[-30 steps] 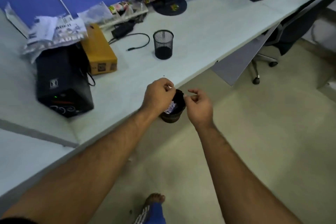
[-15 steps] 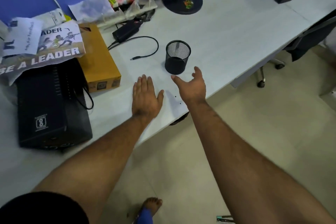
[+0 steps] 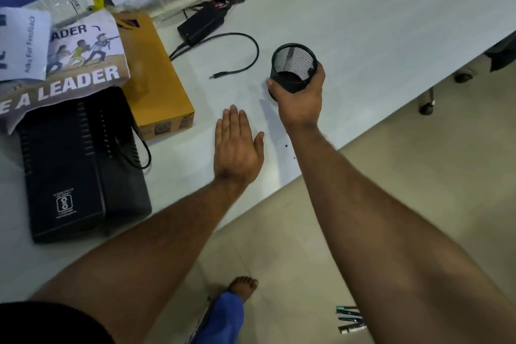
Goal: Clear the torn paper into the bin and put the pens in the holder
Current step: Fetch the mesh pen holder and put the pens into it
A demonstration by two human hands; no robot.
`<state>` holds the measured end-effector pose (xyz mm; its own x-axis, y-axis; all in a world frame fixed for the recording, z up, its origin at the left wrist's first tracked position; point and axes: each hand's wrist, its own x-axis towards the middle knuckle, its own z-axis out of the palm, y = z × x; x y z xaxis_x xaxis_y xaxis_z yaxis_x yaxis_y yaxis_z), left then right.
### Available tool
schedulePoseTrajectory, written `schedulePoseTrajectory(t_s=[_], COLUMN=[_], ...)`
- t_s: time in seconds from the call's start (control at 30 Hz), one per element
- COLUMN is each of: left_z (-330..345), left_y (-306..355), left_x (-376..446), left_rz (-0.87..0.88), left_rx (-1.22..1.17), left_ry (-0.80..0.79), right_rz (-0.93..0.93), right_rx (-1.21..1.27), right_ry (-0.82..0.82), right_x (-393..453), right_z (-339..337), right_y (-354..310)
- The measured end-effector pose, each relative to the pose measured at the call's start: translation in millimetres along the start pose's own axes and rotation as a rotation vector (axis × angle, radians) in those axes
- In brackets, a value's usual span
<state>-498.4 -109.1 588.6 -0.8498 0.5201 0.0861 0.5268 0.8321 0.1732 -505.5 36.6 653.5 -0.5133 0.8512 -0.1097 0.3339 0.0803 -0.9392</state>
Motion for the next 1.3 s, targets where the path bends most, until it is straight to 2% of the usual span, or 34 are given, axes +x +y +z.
schedulePoseTrajectory(t_s=[0.1, 0.17, 0.4, 0.5, 0.6, 0.7, 0.77, 1.0, 1.13, 1.23, 1.3], left_z=[0, -1, -15, -24, -29, -11, 10, 202, 340, 435, 505], left_y=[0, -1, 0, 15, 64, 134, 159, 251, 273, 280, 285], left_x=[2, 3, -2, -30, -81, -148, -180, -343, -429, -481, -521], left_rz=[0.019, 0.015, 0.046, 0.204, 0.437, 0.64, 0.655, 0.57, 0.594, 0.596, 0.64], left_rx=[0.001, -0.019, -0.167, -0.308, -0.38, -0.393, -0.424, -0.458, -0.333, -0.217, -0.16], left_ry=[0.042, 0.01, -0.036, -0.02, -0.004, -0.075, -0.164, -0.75, -1.011, -1.225, -1.278], right_rz=[0.005, -0.003, 0.055, 0.115, 0.169, 0.291, 0.364, 0.673, 0.892, 0.916, 0.9], right_rx=[0.044, 0.079, 0.236, 0.264, 0.251, 0.262, 0.285, 0.177, 0.134, 0.156, 0.168], right_ry=[0.007, 0.039, 0.109, 0.131, 0.204, 0.327, 0.385, 0.665, 0.828, 0.97, 1.081], right_x=[2, -8, -89, -130, -174, -222, -248, -361, -414, -438, -450], right_z=[-2, -12, -99, -147, -201, -261, -281, -346, -365, -360, -357], right_y=[-3, -7, 13, 34, 74, 141, 179, 405, 552, 648, 721])
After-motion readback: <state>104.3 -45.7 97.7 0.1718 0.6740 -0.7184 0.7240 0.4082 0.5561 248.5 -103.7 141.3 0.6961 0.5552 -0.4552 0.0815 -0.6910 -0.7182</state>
